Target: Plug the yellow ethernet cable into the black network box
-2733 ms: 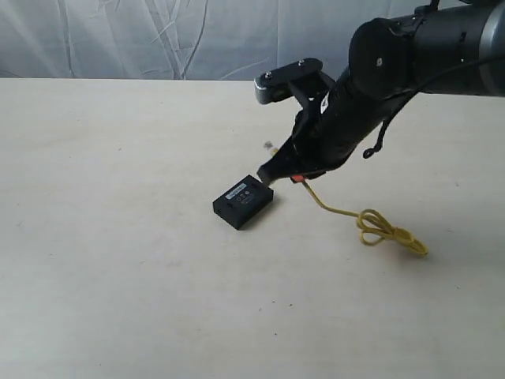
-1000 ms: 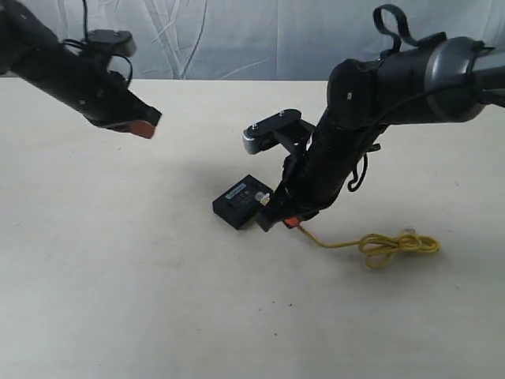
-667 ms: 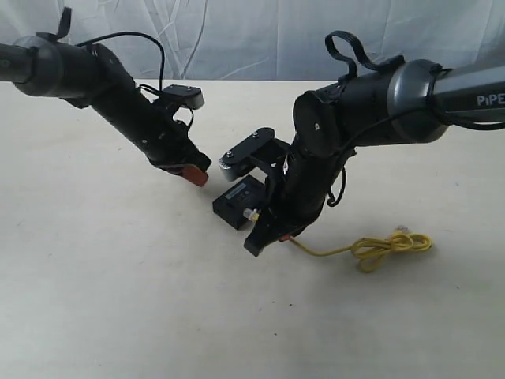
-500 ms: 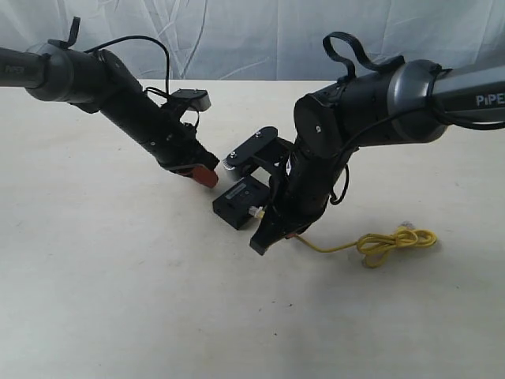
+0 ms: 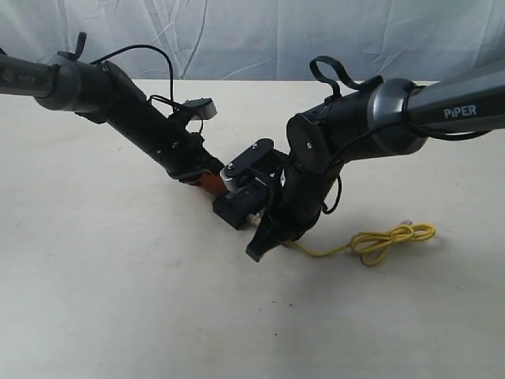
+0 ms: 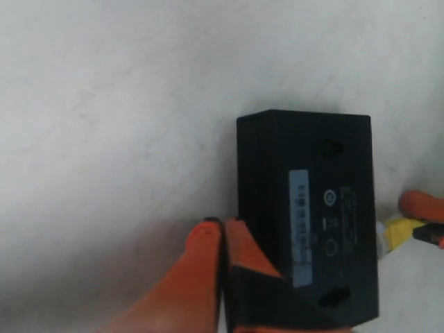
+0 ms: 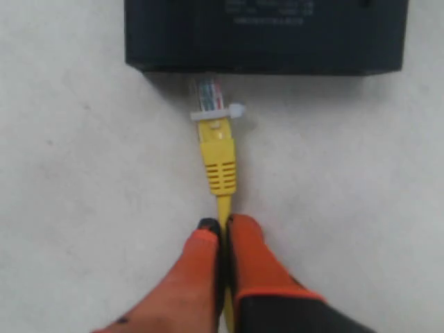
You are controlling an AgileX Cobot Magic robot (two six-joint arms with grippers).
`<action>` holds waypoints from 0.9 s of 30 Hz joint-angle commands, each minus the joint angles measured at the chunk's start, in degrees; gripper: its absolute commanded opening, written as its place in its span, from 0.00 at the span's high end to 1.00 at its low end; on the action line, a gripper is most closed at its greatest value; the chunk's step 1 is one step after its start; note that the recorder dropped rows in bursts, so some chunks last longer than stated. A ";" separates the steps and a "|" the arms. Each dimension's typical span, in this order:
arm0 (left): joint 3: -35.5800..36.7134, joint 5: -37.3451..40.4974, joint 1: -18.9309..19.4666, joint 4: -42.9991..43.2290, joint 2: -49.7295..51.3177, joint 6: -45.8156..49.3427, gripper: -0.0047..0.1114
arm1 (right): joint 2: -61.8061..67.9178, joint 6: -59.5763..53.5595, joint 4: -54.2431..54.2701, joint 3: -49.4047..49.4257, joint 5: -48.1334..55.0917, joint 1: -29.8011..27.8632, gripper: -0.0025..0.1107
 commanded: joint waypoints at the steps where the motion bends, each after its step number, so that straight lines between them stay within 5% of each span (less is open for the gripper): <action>1: -0.30 1.59 -0.45 -1.49 0.54 0.75 0.96 | -0.24 0.07 -0.93 0.33 -1.66 -0.03 0.99; 19: -0.30 1.73 -0.45 -1.59 0.54 0.94 0.96 | -0.24 4.18 -2.68 0.33 -6.68 -0.03 0.98; 27: -0.30 -1.64 -0.34 2.64 -2.70 -0.19 0.96 | -0.40 5.23 1.44 0.20 -6.25 -0.03 0.50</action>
